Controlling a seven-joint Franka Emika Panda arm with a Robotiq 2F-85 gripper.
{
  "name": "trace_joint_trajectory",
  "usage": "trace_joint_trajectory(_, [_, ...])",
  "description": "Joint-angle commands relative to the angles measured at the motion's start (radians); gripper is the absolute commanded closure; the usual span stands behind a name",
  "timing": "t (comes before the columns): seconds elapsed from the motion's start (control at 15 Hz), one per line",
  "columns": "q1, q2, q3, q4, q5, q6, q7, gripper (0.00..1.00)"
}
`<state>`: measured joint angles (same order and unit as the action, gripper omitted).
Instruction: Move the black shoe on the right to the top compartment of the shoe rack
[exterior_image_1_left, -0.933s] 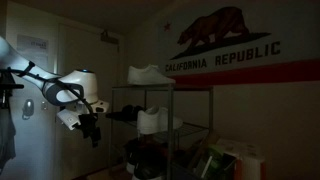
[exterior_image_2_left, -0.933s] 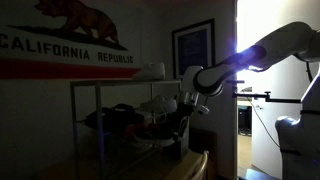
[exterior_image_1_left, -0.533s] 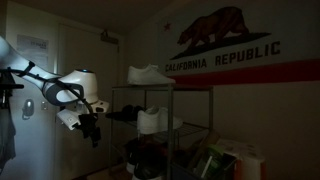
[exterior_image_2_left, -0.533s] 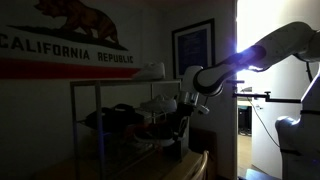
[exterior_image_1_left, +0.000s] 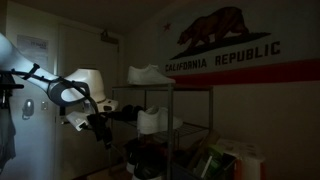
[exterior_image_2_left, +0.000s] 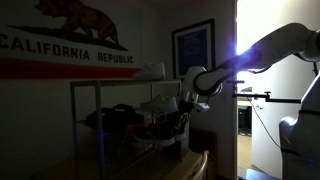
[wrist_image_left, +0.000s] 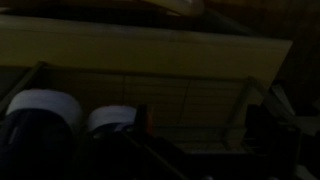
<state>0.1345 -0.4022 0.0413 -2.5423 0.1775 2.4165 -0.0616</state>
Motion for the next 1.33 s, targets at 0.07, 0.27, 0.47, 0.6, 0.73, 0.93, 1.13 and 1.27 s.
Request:
trace_joint_trajectory(0.07, [-0.112, 0.034, 0.009, 0.028, -0.131, 0.07, 0.107, 0.0])
trace_joint_trajectory(0.27, [-0.173, 0.042, 0.017, 0.029, -0.211, 0.104, 0.189, 0.0])
trace_joint_trajectory(0.47, [-0.224, 0.041, 0.031, 0.024, -0.298, 0.121, 0.274, 0.0])
trace_joint_trajectory(0.6, [-0.264, 0.033, 0.044, 0.021, -0.37, 0.128, 0.352, 0.0])
trace_joint_trajectory(0.73, [-0.304, 0.029, 0.062, 0.021, -0.443, 0.134, 0.438, 0.0])
trace_joint_trajectory(0.93, [-0.362, 0.033, 0.098, 0.028, -0.546, 0.141, 0.578, 0.0])
trace_joint_trajectory(1.13, [-0.4, 0.045, 0.136, 0.04, -0.63, 0.136, 0.703, 0.0])
trace_joint_trajectory(1.27, [-0.414, 0.053, 0.155, 0.045, -0.685, 0.127, 0.779, 0.0])
